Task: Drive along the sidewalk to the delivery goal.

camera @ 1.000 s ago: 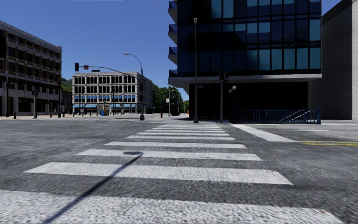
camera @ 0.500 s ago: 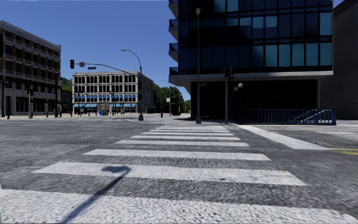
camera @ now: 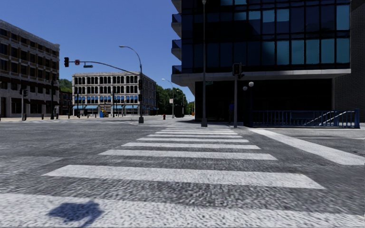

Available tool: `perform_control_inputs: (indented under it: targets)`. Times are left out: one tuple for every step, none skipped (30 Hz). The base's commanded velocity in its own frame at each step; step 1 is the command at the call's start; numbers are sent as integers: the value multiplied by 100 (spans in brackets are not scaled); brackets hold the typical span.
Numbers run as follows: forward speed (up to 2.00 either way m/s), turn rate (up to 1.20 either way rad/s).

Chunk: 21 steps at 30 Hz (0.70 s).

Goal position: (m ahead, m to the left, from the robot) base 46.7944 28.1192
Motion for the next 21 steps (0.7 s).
perform_control_inputs:
  targets:
    - [200, 0]
    - [200, 0]
    - [200, 0]
    - [200, 0]
    - [200, 0]
    - [200, 0]
    - [200, 0]
    - [200, 0]
    - [200, 0]
    - [200, 0]
    - [200, 0]
    - [200, 0]
    - [200, 0]
    - [200, 0]
    - [200, 0]
    - [200, 0]
    - [200, 0]
    - [200, 0]
    - [200, 0]
    - [200, 0]
    - [200, 0]
